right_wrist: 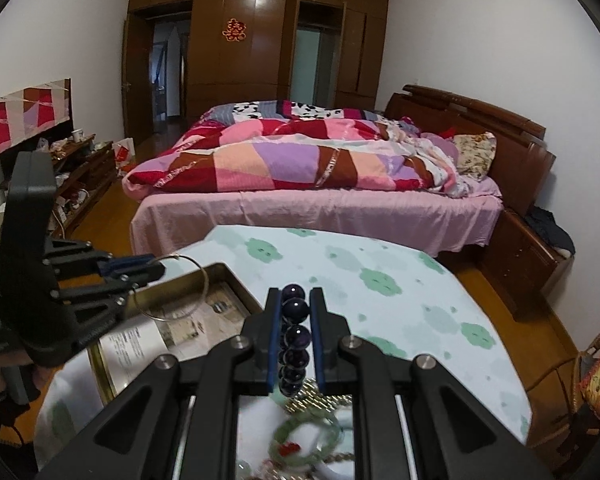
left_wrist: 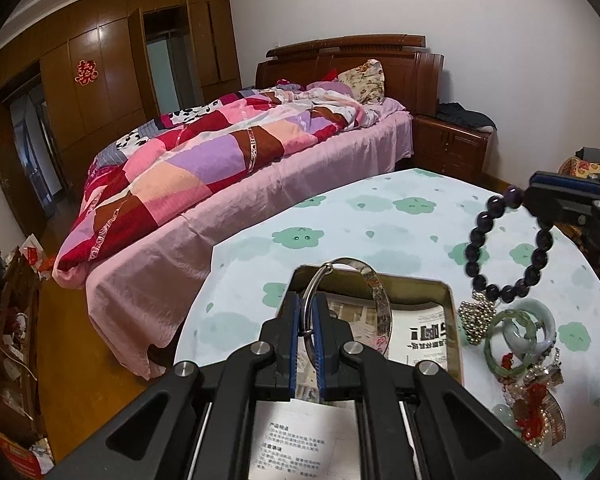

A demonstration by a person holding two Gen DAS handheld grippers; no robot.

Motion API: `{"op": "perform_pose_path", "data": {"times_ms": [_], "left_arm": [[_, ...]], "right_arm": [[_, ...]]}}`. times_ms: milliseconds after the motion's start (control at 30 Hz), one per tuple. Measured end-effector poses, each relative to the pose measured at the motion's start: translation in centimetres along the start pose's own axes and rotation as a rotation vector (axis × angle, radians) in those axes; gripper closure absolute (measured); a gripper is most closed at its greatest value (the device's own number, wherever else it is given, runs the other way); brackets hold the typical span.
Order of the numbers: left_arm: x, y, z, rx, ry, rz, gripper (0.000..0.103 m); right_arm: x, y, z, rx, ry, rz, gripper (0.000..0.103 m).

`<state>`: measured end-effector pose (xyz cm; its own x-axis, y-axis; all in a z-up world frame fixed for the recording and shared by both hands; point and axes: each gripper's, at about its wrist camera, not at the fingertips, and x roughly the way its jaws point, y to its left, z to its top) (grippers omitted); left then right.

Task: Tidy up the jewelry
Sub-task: 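Carry the bead bracelet toward the tin with the right tool while the left tool holds the bangle above it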

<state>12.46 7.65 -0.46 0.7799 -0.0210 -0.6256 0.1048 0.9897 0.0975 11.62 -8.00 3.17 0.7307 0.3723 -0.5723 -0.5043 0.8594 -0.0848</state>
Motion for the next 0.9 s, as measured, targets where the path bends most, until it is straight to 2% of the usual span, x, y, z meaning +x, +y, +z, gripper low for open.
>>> {"op": "perform_pose_path", "data": {"times_ms": [433,633,900], "left_arm": [[2.9,0.6,0.1,0.009,0.052,0.014,0.097],[4.1,0.6,-0.3,0.019,0.082,0.013,0.097],[5.0,0.5,-0.7,0.023,0.106,0.016,0.096]], "right_arm": [[4.3,1.8,-0.5,0.024,0.049,0.071,0.088],[5.4,1.9,-1.6,0.029,0.095,0.068,0.088],[6.0,2.5,-2.1,0.008,0.107,0.052,0.087]]}}
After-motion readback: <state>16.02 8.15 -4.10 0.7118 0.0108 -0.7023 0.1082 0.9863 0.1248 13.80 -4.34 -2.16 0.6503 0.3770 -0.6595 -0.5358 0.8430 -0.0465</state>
